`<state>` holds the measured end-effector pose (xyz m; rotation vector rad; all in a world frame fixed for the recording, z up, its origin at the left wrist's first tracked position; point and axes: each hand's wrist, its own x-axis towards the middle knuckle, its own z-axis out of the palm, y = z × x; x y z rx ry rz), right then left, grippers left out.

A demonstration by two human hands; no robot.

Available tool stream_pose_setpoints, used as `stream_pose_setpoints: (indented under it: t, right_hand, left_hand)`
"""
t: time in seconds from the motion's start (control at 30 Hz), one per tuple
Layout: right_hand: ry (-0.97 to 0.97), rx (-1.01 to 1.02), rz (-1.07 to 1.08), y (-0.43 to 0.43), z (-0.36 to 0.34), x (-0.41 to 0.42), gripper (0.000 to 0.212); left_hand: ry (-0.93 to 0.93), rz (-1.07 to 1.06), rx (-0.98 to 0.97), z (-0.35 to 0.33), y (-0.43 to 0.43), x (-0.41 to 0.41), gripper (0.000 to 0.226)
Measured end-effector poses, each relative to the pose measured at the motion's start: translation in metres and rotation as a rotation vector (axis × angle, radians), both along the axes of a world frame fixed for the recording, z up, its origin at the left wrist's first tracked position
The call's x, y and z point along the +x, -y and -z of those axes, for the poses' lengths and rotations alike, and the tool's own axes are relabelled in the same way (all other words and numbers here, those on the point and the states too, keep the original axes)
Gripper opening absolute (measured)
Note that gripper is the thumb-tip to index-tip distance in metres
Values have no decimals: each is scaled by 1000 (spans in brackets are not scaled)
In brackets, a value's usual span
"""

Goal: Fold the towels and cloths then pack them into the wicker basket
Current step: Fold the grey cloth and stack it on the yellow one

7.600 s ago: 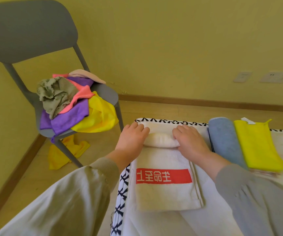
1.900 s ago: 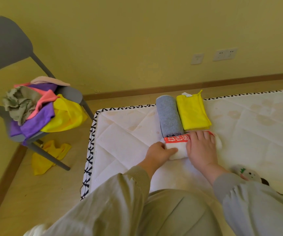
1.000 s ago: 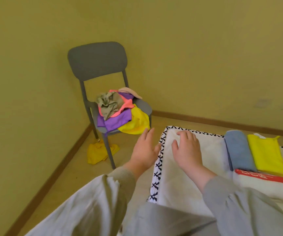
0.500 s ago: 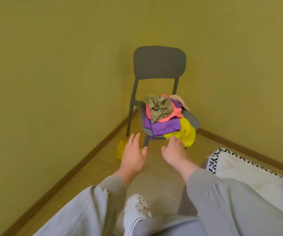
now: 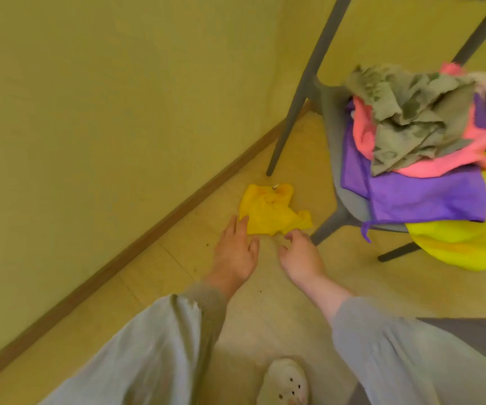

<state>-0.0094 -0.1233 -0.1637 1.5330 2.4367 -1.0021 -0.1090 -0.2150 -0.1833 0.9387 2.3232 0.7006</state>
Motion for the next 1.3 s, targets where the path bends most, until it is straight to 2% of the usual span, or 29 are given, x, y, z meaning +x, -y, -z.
stream_pose_setpoints:
  t: [0.13, 0.3, 0.37, 0.47, 0.6, 0.7, 0.73, 0.8, 0.97, 1.1, 1.17, 1.23, 1.3]
  right_hand:
    - [28, -95, 68, -32, 74, -34, 37]
    - [19, -103, 143, -67, 146, -58, 42]
    - [-9, -147, 235, -73, 162, -56, 41]
    - [-33, -170, 270, -70, 187, -53, 40]
    - [-25, -195, 259, -68, 203, -61, 41]
    - [-26, -203, 270, -70, 209, -68, 42]
    - [-32, -208, 269, -70, 209, -70, 42]
    - [-48, -202, 275, -70, 208, -73, 43]
    - [-45, -205, 287, -65, 188, -67, 50]
    - [-94, -254, 244, -57, 153, -65, 81]
    - [-161, -264, 244, -51, 130, -64, 88]
    - [-244, -211, 253, -44, 112, -59, 78]
    - [-295, -135, 232, -39, 91, -52, 43]
  left_hand:
    - [15, 25, -115, 77, -36, -28, 57]
    - [9, 126, -237, 160, -70, -55, 60]
    - [115, 94, -260, 181, -79, -59, 57]
    - [369, -87, -268, 205, -89, -71, 46]
    - [495, -133, -319, 222, -104, -92, 49]
    - [628, -137, -328, 217, -118, -92, 70]
    - [625, -136, -319, 213, -121, -91, 80]
    - [565, -120, -265, 205, -122, -87, 83]
    - [325, -142, -97, 179, -109, -85, 29]
    - [350, -268, 77, 126, -103, -75, 19]
    - [356, -274, 157, 91, -101, -65, 20]
    - [371, -261, 223, 55, -97, -51, 25]
    - [381, -229, 263, 20, -95, -39, 30]
